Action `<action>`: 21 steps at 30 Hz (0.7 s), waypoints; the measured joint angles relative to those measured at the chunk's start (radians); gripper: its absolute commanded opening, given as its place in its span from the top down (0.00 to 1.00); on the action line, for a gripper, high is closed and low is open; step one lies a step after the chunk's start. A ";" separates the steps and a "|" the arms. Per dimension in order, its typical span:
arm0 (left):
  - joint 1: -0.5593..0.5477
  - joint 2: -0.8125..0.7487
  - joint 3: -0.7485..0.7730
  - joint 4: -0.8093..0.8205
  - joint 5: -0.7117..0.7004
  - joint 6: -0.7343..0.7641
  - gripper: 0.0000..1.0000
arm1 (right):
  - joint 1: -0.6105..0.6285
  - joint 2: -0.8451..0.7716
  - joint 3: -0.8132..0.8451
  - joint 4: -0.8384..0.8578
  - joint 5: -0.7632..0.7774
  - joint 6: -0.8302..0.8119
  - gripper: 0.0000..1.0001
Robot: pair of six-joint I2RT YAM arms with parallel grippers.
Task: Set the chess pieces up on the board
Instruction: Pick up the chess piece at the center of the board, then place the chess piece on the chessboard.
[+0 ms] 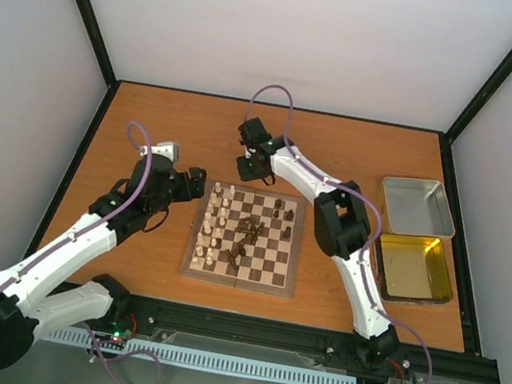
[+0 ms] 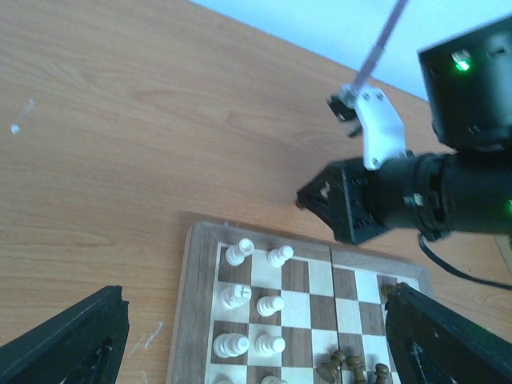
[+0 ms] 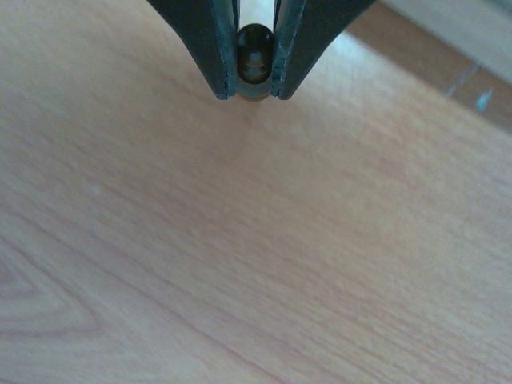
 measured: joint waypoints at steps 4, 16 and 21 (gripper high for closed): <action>0.000 -0.062 0.015 -0.026 -0.035 0.023 0.11 | 0.000 -0.175 -0.191 0.043 0.011 0.028 0.95; 0.000 -0.318 0.027 -0.123 -0.078 0.141 0.08 | 0.134 -0.911 -0.833 0.133 0.077 0.168 0.94; 0.000 -0.420 0.023 -0.162 -0.062 0.183 0.08 | 0.263 -1.066 -1.041 0.104 0.097 0.259 0.94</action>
